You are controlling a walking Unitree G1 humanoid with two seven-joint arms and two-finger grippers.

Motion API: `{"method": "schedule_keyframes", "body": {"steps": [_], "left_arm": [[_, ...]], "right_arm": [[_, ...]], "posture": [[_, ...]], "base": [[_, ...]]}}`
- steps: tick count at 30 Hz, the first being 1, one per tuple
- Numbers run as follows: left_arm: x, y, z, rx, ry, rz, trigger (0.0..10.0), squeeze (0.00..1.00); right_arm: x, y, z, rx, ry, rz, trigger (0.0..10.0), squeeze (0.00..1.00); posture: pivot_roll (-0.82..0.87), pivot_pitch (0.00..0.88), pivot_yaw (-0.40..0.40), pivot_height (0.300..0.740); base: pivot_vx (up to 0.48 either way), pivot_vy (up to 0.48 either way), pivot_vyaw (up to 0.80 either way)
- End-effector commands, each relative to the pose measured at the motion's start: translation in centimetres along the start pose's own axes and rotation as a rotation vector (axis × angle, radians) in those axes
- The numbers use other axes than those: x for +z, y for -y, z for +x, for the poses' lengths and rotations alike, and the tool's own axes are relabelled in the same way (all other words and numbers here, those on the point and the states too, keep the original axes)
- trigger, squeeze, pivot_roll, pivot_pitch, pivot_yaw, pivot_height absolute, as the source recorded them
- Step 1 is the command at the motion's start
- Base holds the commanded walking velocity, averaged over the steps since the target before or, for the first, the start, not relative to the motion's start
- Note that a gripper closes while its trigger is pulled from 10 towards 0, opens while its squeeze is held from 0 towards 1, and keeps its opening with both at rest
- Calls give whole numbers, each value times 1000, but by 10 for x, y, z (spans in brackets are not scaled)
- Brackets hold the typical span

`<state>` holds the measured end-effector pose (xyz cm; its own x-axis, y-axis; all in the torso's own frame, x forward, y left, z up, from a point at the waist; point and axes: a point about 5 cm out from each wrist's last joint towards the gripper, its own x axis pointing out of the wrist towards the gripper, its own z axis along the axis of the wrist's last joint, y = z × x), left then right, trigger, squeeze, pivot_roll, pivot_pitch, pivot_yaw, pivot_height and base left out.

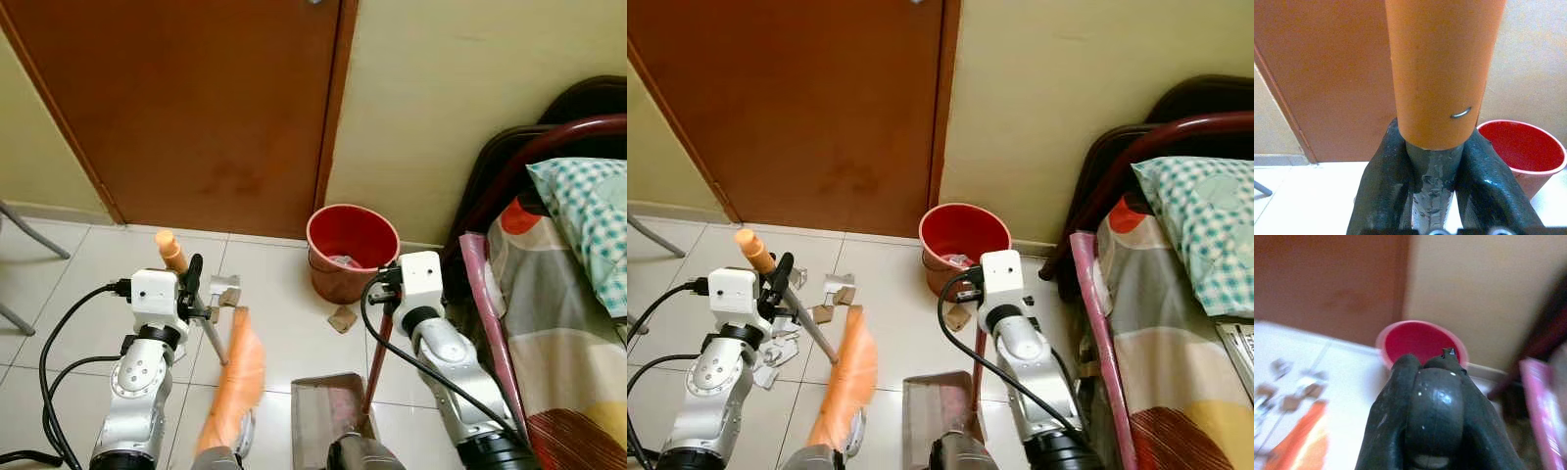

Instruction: Sweep floor

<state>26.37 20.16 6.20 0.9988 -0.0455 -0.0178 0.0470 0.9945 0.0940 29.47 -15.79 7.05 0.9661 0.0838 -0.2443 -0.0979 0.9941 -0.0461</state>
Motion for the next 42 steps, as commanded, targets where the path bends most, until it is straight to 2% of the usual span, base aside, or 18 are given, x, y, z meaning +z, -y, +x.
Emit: {"method": "schedule_keyframes", "body": {"steps": [1, 2, 4, 5, 6, 8, 9, 15, 22, 28, 31, 34, 42], "left_arm": [[-14, -5, -5, 4, -82, 24, 10000, 0], [-11, -2, -3, -12, -78, 31, 10000, 0], [-9, 0, -1, -22, -68, 36, 10000, 0], [-7, 1, 0, -24, -60, 42, 10000, 0], [-7, 1, 0, -24, -60, 42, 10000, 0], [-7, 0, 0, 1, -53, 32, 10000, 0], [-7, 0, 0, 1, -53, 32, 10000, 0], [-6, 2, 2, 20, -46, 19, 10000, 0], [4, -1, 10, 45, -12, 31, 10000, 0], [15, -1, 11, 74, 18, 21, 10000, 0], [17, 0, 8, 73, 22, 19, 10000, 0], [13, 1, 2, 66, 3, 21, 10000, 0], [16, -1, -16, 74, -15, 30, 10000, 0]], "right_arm": [[-4, 18, 1, -72, -19, 25, 10000, 0], [9, 25, 5, -94, 49, 12, 10000, 0], [18, 27, 6, -97, 94, -15, 10000, 0], [22, 29, 5, -97, 128, -23, 10000, 0], [22, 29, 5, -97, 128, -23, 10000, 0], [21, 34, 6, -90, 117, 59, 10000, 0], [21, 34, 6, -90, 117, 59, 10000, 0], [18, 55, 9, -237, 93, 115, 10000, 0], [32, 69, 15, -357, 123, 24, 10000, 0], [40, 81, 23, -449, 117, -5, 10000, 0], [47, 82, 28, -476, 129, -18, 10000, 0], [53, 77, 36, -491, 136, -7, 10000, 0], [63, 55, 52, -467, 149, 15, 10000, 0]], "posture": [[41, 103, -37, 740], [55, 105, -33, 740], [67, 105, -32, 740], [83, 95, -56, 740], [83, 95, -56, 740], [100, 96, -83, 740], [100, 96, -83, 740], [118, 98, -107, 740], [100, 108, -104, 740], [44, 146, -109, 740], [33, 177, -108, 740], [48, 201, -103, 740], [117, 249, -103, 740]], "base": [[0, 0, 0], [0, 0, 0], [0, 0, 0], [0, 0, 0], [0, 0, 0], [0, 0, 0], [0, 0, 0], [0, 0, 0], [0, 0, 0], [0, 0, 0], [0, 0, 0], [0, 0, 0], [0, 0, 0]]}}
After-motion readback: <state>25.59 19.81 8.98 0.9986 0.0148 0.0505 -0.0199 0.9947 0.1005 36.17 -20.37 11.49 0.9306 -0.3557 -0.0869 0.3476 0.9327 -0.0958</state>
